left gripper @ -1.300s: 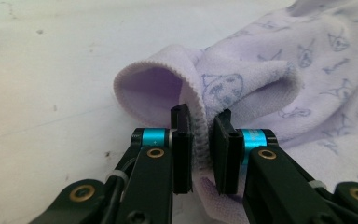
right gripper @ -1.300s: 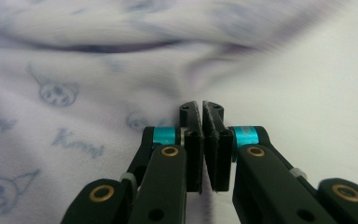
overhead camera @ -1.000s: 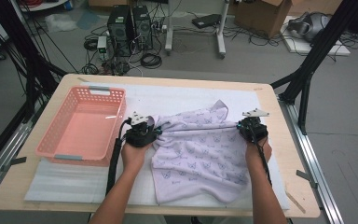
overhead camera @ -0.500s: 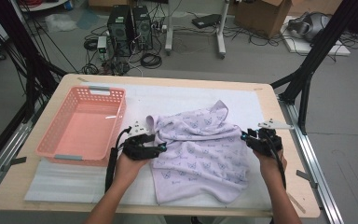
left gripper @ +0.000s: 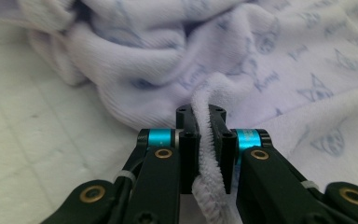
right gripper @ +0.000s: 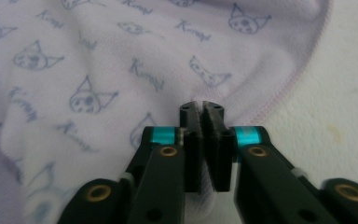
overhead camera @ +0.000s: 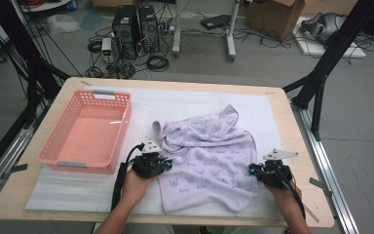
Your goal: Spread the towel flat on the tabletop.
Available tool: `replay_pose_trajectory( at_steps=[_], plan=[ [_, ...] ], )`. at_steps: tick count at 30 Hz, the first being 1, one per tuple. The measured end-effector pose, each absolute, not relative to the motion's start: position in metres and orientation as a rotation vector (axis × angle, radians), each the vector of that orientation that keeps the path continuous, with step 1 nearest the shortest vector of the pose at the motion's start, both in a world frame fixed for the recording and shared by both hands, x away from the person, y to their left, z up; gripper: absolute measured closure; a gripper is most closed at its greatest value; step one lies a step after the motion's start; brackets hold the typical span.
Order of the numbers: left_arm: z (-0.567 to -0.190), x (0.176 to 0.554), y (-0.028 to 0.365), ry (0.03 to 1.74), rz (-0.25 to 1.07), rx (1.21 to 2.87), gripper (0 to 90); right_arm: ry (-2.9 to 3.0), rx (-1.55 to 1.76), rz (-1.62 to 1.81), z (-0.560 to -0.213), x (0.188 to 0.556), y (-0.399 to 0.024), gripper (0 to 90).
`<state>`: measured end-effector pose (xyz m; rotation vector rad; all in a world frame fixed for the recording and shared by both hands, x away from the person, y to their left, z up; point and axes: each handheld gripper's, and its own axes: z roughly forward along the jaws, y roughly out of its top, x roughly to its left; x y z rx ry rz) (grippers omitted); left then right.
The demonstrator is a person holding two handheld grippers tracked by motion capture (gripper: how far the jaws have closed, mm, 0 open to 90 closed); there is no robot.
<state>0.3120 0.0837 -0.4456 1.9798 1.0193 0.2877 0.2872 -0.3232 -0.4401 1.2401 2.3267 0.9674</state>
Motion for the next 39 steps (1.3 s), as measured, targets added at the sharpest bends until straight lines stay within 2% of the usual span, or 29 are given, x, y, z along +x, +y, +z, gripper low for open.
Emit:
replay_pose_trajectory(
  at_steps=[7, 15, 17, 18, 19, 21, 26, 31, 35, 36, 39],
  plan=[
    [-0.441, 0.34, 0.095, 1.168, 0.404, 1.845, 84.4, 2.169, 1.269, 0.968, -0.436, 0.324, -0.311, 87.5],
    [-0.449, 0.356, 0.094, 1.187, 0.477, 1.779, 83.6, 2.0, 1.318, 0.901, -0.438, 0.352, -0.297, 87.7],
    [-0.447, 0.354, 0.094, 1.182, 0.454, 1.769, 77.3, 1.991, 1.325, 0.898, -0.437, 0.354, -0.294, 86.5],
    [-0.446, 0.351, 0.094, 1.177, 0.428, 1.773, 67.3, 1.998, 1.335, 0.914, -0.436, 0.354, -0.294, 83.4],
    [-0.444, 0.348, 0.093, 1.162, 0.417, 1.795, 59.9, 2.001, 1.33, 0.925, -0.434, 0.352, -0.296, 73.5],
    [-0.441, 0.34, 0.091, 1.129, 0.426, 1.843, 49.4, 1.992, 1.347, 1.006, -0.43, 0.345, -0.3, 65.0],
    [-0.438, 0.312, 0.092, 1.065, 0.414, 1.861, 44.0, 2.026, 1.278, 1.122, -0.418, 0.314, -0.318, 63.8],
    [-0.446, 0.292, 0.098, 1.05, 0.422, 1.94, 42.3, 2.137, 1.322, 1.176, -0.431, 0.287, -0.33, 62.8],
    [-0.451, 0.288, 0.096, 1.062, 0.435, 1.965, 44.3, 2.239, 1.307, 1.127, -0.445, 0.283, -0.321, 61.5],
    [-0.45, 0.289, 0.095, 1.052, 0.446, 1.98, 50.8, 2.248, 1.302, 1.106, -0.446, 0.285, -0.317, 61.5],
    [-0.448, 0.292, 0.099, 1.041, 0.478, 2.008, 84.2, 2.235, 1.301, 1.011, -0.446, 0.291, -0.301, 60.5]
  ],
)
